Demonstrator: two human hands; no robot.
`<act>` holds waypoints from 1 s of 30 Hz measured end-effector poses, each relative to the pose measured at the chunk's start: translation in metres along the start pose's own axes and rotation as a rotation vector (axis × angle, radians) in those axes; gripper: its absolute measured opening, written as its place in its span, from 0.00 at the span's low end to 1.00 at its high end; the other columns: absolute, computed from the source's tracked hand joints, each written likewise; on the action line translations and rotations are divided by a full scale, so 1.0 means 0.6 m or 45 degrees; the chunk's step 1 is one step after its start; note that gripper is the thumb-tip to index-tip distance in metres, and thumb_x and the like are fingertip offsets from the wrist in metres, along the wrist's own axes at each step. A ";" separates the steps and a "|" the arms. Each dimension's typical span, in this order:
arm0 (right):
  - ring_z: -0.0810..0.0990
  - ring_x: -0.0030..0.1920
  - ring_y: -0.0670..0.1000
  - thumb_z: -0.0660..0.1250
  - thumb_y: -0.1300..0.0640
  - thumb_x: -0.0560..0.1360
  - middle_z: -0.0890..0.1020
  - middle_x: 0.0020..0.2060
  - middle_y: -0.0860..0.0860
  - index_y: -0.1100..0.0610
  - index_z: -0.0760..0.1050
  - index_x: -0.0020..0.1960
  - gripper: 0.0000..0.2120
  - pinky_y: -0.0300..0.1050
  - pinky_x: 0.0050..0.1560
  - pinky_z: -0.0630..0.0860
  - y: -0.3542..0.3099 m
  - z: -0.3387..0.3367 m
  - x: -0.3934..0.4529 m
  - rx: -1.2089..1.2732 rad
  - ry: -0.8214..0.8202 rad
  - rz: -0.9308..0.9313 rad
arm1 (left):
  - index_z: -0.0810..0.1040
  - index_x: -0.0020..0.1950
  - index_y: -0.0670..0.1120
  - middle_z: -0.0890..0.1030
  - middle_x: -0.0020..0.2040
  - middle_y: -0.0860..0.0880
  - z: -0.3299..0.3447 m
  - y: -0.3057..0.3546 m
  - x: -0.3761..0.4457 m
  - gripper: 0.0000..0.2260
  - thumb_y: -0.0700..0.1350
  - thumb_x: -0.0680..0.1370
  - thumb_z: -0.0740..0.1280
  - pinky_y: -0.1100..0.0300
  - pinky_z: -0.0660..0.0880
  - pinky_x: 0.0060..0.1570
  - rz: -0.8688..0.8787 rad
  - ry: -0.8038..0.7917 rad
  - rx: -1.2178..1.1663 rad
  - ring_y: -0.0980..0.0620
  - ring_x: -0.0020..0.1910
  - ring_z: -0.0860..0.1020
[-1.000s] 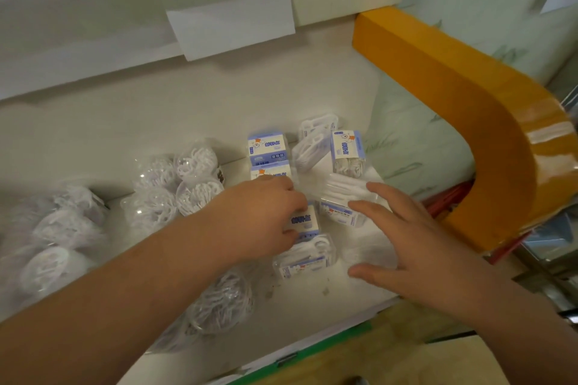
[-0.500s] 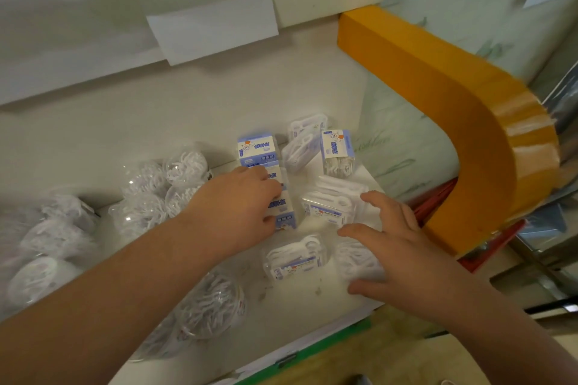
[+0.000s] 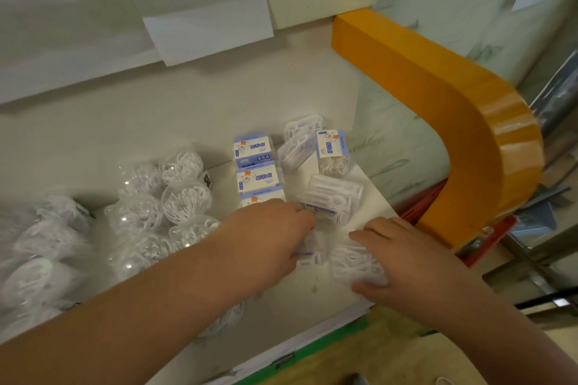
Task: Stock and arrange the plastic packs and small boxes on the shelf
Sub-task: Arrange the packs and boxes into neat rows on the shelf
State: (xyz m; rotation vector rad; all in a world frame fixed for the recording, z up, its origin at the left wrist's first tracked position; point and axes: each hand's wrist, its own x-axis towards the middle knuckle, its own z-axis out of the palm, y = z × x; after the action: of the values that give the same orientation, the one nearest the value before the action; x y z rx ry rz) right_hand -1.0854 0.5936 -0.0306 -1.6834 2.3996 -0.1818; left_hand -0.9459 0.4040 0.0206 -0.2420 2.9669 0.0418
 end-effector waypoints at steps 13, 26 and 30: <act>0.77 0.56 0.45 0.70 0.49 0.70 0.75 0.62 0.41 0.43 0.70 0.65 0.25 0.40 0.46 0.81 -0.019 0.028 -0.084 0.033 0.093 0.113 | 0.74 0.64 0.51 0.70 0.61 0.50 0.002 0.005 0.069 0.24 0.52 0.69 0.72 0.50 0.71 0.57 0.181 0.291 0.113 0.47 0.59 0.68; 0.70 0.53 0.39 0.63 0.41 0.76 0.65 0.54 0.31 0.36 0.63 0.61 0.16 0.36 0.42 0.75 -0.007 0.053 -0.043 0.572 0.355 0.133 | 0.68 0.73 0.53 0.69 0.69 0.53 -0.011 -0.025 0.124 0.41 0.67 0.64 0.74 0.53 0.67 0.64 0.086 -0.009 -0.170 0.50 0.67 0.65; 0.70 0.55 0.33 0.69 0.42 0.74 0.66 0.55 0.31 0.36 0.62 0.60 0.20 0.29 0.41 0.72 -0.010 0.061 -0.029 0.690 0.427 0.207 | 0.72 0.70 0.51 0.71 0.66 0.51 -0.019 -0.025 0.125 0.33 0.68 0.71 0.67 0.52 0.66 0.65 0.052 -0.051 -0.274 0.49 0.66 0.66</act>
State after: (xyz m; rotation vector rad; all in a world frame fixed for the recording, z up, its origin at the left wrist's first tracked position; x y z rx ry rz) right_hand -1.0655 0.6085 -0.0632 -1.2785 2.3827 -1.0532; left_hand -1.0183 0.3771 0.0193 -0.2038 2.9259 0.3672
